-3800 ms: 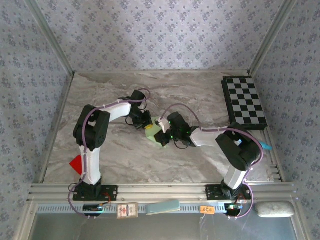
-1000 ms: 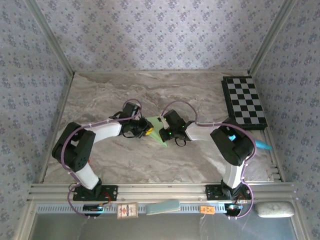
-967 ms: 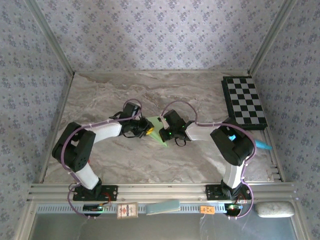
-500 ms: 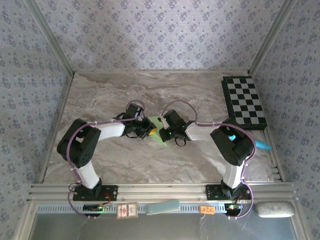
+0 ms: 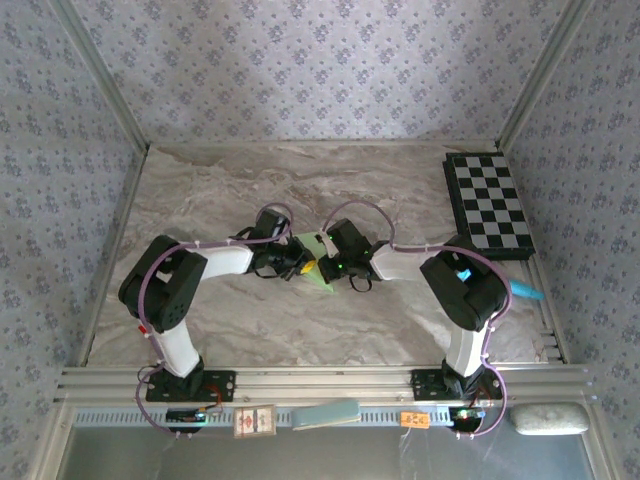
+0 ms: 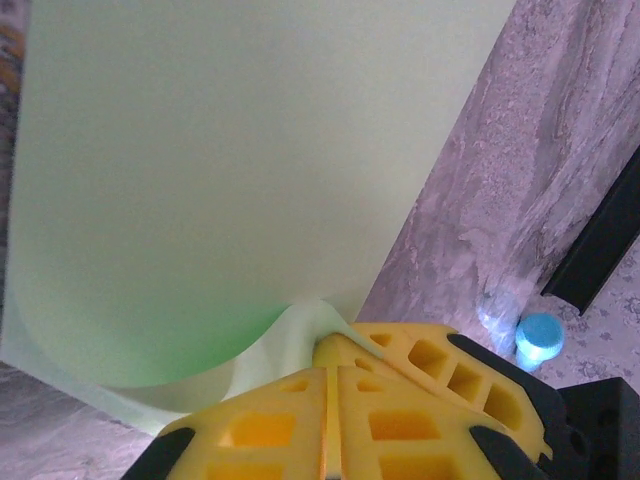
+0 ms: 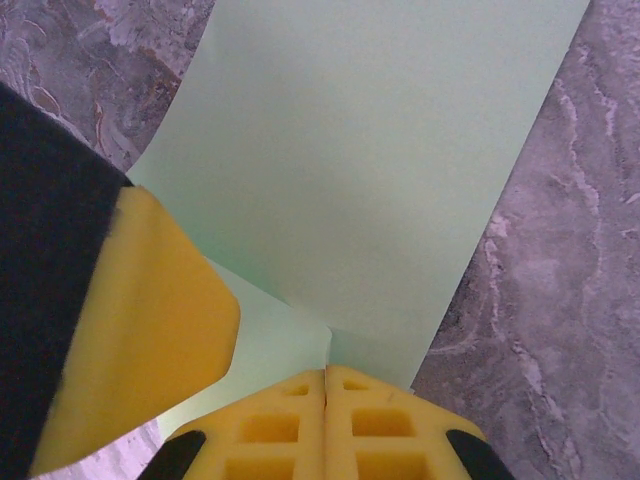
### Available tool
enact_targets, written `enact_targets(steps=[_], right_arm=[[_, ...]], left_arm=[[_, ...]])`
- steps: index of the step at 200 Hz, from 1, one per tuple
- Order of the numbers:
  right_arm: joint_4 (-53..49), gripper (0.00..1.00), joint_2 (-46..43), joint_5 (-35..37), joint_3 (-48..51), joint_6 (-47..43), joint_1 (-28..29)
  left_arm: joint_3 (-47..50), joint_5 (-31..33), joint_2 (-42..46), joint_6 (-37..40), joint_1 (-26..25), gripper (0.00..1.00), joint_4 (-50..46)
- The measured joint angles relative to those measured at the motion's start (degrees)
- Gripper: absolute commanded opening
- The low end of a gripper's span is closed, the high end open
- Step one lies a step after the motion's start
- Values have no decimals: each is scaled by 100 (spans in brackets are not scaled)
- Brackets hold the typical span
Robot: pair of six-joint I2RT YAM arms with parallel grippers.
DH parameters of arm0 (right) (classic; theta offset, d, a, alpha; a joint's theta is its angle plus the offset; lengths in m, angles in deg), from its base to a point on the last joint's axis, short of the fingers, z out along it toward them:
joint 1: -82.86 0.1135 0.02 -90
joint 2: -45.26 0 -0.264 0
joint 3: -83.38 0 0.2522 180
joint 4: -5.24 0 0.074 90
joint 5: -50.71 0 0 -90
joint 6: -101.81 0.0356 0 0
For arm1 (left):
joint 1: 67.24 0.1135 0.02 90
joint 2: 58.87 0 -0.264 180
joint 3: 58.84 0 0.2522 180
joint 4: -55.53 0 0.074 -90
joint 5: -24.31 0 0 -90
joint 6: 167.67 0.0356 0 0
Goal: Fold a paper plane with a square sheet of paper (pick it up from the middle)
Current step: Third fold the triangle at the center of the table.
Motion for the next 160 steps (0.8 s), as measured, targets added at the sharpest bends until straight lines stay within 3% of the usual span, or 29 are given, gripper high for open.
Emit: enact_targets(steps=[160], right_arm=[[-66,0,57,-2,-87,68,-17]], left_arm=[[160,44,-50,162,2,9,-90]])
